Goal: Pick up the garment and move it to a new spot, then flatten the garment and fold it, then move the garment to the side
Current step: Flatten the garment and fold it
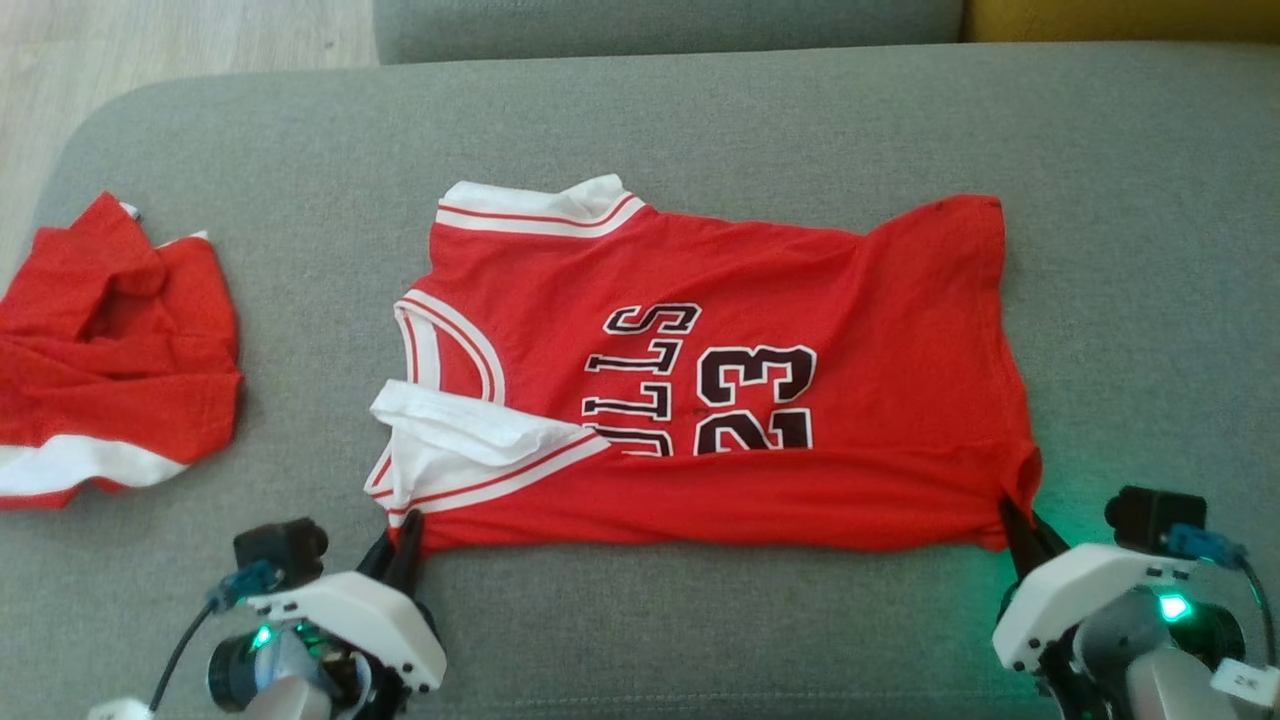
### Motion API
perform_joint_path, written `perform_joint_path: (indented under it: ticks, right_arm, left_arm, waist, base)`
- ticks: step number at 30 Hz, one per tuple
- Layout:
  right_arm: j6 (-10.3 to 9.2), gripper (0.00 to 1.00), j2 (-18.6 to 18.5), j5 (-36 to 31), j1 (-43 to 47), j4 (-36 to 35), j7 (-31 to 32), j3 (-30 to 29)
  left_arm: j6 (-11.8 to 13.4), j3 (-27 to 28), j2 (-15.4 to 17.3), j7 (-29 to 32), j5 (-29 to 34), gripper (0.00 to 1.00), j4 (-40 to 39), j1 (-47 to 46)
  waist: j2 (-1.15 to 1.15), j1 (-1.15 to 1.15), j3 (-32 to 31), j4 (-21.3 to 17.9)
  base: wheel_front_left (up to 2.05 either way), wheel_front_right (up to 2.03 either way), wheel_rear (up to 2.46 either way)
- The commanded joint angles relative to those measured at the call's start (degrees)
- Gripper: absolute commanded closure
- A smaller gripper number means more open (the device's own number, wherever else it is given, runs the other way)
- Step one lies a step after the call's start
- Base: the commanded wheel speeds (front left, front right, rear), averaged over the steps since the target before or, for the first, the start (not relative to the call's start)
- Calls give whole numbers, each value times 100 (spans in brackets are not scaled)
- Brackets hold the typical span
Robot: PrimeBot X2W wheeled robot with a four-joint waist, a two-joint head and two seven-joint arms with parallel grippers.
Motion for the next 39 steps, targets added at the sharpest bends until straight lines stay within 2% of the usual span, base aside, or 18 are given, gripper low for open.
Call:
perform_joint_path:
  ticks: [1, 14, 15, 16, 17, 21, 30, 39]
  right_arm:
    - [-4, 100, -36, 55, -6, -230, -61, 66]
    - [-4, 100, -36, 155, 756, -777, 226, -144]
    - [-4, 70, -36, 162, 772, -793, 222, -147]
    - [-4, 0, -36, 172, 770, -822, 190, -129]
    - [-4, 0, -36, 174, 757, -864, 135, -109]
    - [-4, 0, -36, 104, 637, -1177, -237, 49]
    - [-4, 0, -36, -340, 350, -2279, -1248, 416]
    - [-4, 0, -36, -460, 357, -2782, -1242, 654]
  left_arm:
    - [63, 217, 163, -67, -1, 100, -230, -20]
    - [480, 300, 408, 470, -133, 100, -1661, 1144]
    - [509, 289, 407, 507, -132, 100, -1717, 1186]
    - [537, 276, 405, 537, -126, 60, -1764, 1212]
    - [568, 261, 397, 565, -116, 0, -1806, 1227]
    - [719, 262, 392, 390, 37, 0, -2029, 1177]
    - [998, 277, 492, -526, 664, 0, -2553, 780]
    - [1085, 200, 608, -630, 924, 0, -2811, 492]
  waist:
    - [0, 0, -30, 0]
    - [0, 0, -357, -42]
    - [0, 0, -363, -43]
    - [0, 0, -370, -44]
    - [0, 0, -376, -44]
    - [0, 0, -398, -56]
    - [0, 0, -504, -19]
    - [0, 0, -490, -2]
  base:
    - [0, 0, 0]
    - [0, 0, 0]
    - [0, 0, 0]
    - [0, 0, 0]
    - [0, 0, 0]
    - [0, 0, 0]
    - [0, 0, 0]
    - [0, 0, 0]
